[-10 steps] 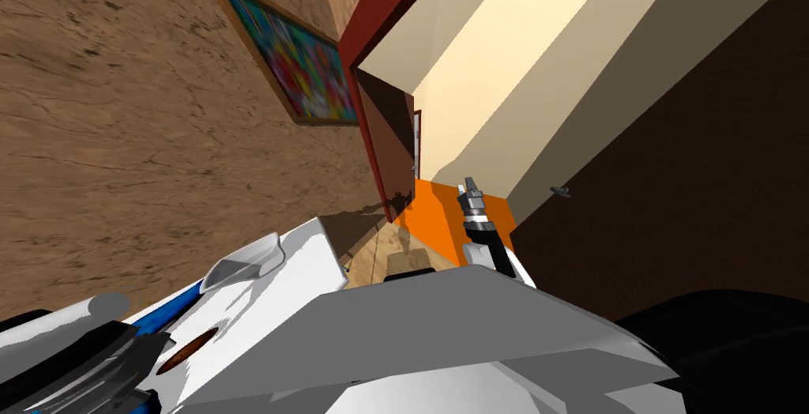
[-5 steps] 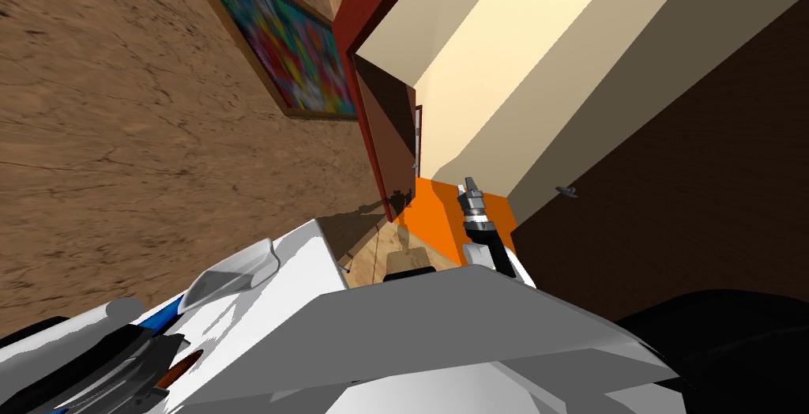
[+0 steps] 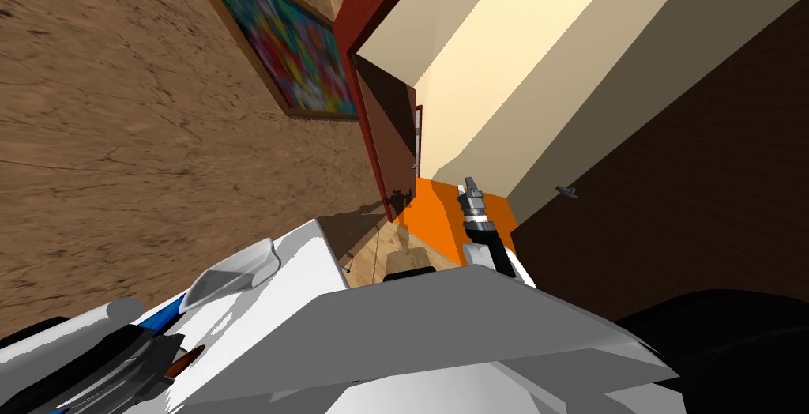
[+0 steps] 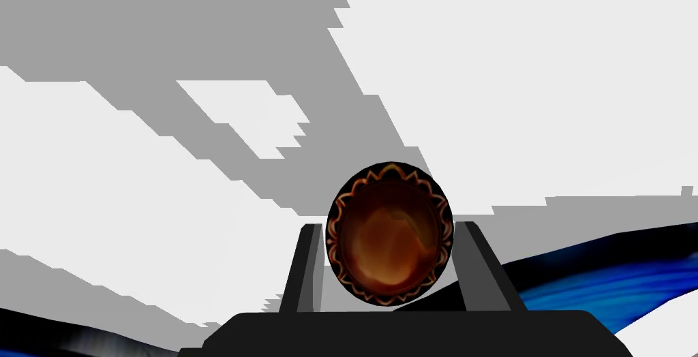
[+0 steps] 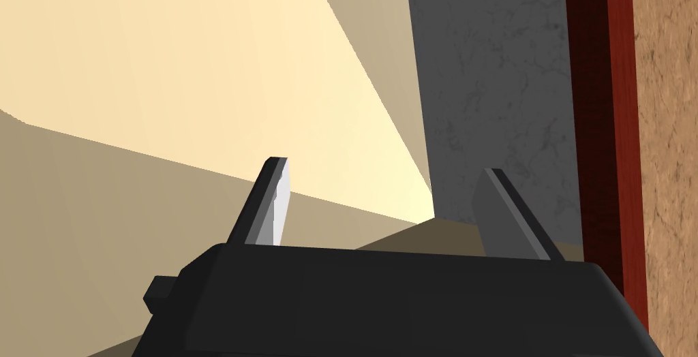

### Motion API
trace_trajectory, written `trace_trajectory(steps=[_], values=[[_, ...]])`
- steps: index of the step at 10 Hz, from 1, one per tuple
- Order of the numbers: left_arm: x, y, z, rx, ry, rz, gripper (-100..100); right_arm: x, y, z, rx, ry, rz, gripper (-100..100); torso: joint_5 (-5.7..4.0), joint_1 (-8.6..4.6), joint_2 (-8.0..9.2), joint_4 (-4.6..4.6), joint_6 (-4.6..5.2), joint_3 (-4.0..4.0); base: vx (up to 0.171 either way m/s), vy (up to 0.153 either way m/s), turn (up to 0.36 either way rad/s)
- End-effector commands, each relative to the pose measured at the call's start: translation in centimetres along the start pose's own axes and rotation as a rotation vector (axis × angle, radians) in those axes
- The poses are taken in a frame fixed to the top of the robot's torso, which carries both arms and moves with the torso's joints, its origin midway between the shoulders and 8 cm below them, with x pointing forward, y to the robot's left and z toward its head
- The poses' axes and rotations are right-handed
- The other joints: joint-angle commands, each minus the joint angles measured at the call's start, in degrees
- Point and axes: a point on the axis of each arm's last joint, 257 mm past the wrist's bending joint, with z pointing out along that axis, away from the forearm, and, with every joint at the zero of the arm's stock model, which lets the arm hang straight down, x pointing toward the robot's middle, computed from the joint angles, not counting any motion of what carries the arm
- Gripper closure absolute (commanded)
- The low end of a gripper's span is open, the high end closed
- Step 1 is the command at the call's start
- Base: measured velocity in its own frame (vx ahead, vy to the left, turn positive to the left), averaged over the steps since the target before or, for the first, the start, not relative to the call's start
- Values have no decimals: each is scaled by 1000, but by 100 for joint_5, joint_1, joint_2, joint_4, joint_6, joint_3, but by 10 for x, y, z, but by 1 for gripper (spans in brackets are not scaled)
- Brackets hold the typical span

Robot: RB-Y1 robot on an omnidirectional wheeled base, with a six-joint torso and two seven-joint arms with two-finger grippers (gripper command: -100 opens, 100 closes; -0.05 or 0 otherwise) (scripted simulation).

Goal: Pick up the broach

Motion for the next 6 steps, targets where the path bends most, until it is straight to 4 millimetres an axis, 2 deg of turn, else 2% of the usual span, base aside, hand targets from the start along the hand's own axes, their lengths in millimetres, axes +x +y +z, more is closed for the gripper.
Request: trace_trajectory(steps=[1, 2, 3, 4, 5, 6], values=[[0, 0, 0, 0, 0, 0, 100, 0, 0, 0, 0, 0, 0, 0, 0, 0, 0, 0, 0, 0, 0, 0, 0], [0, 0, 0, 0, 0, 0, 0, 0, 0, 0, 0, 0, 0, 0, 0, 0, 0, 0, 0, 0, 0, 0, 0], [0, -1, -3, 2, 0, 0, 100, 0, 0, 0, 0, 0, 0, 0, 0, 0, 0, 0, 0, 0, -1, -10, -1], [-4, -3, -15, 1, -1, -1, 100, 0, 0, 0, 0, 0, 0, 0, -1, -4, 0, 0, 1, 0, 5, -32, -4], [-3, -2, -10, 3, -2, 1, 100, 0, 0, 0, 0, 0, 0, 0, -8, -15, -1, 1, 1, 0, 4, -14, 0], [-3, -2, -12, 2, -2, 0, 0, 0, 0, 0, 0, 0, 0, 0, -3, -10, -1, 0, 0, -1, 0, 0, 0]])
